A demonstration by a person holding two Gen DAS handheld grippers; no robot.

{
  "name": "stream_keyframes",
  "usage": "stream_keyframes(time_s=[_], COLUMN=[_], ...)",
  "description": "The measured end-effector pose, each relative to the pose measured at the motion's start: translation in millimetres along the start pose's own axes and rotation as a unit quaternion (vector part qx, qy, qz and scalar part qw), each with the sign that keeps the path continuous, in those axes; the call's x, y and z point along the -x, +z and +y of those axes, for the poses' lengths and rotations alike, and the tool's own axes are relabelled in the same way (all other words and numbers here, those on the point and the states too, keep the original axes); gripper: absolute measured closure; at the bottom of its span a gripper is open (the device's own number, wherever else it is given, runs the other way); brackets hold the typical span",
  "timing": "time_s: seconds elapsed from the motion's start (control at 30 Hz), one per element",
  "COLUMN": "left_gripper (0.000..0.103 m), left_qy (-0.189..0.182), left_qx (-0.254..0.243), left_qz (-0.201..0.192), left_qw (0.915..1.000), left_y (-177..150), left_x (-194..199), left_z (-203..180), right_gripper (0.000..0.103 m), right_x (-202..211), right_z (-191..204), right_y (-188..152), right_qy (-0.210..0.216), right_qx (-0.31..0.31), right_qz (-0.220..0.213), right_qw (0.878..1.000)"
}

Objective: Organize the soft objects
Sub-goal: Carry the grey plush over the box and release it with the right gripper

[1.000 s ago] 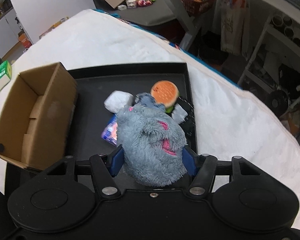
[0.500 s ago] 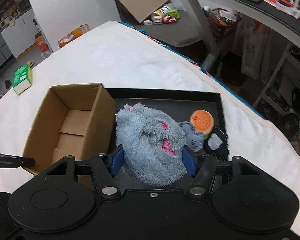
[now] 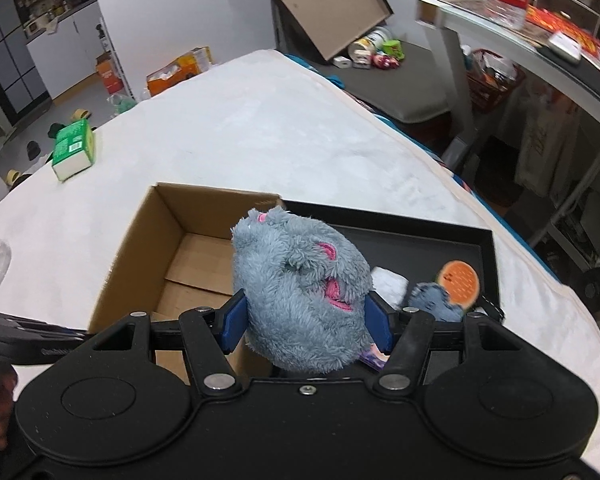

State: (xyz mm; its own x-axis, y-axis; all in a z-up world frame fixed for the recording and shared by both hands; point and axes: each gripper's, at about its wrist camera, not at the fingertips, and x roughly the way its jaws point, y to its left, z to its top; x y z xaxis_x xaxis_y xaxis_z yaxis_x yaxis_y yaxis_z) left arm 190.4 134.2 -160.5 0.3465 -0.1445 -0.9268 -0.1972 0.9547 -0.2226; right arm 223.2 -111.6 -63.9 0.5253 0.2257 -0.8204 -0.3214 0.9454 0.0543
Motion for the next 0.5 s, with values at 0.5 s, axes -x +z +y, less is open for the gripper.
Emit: stream_keyframes(time_s=[0.5], left_gripper=[0.091], left_qy=[-0.003], left_qx=[0.014], left_qz=[-0.010], left_qw=[0.9998], left_y=[-2], left_x=[3], left_z=[5], right_gripper=[0.044], right_x=[-11], right_z=[52], right_y=[25], right_qy=[0.030], right_qx=[0.038], right_qz=[-0.004], right_qw=[0.999])
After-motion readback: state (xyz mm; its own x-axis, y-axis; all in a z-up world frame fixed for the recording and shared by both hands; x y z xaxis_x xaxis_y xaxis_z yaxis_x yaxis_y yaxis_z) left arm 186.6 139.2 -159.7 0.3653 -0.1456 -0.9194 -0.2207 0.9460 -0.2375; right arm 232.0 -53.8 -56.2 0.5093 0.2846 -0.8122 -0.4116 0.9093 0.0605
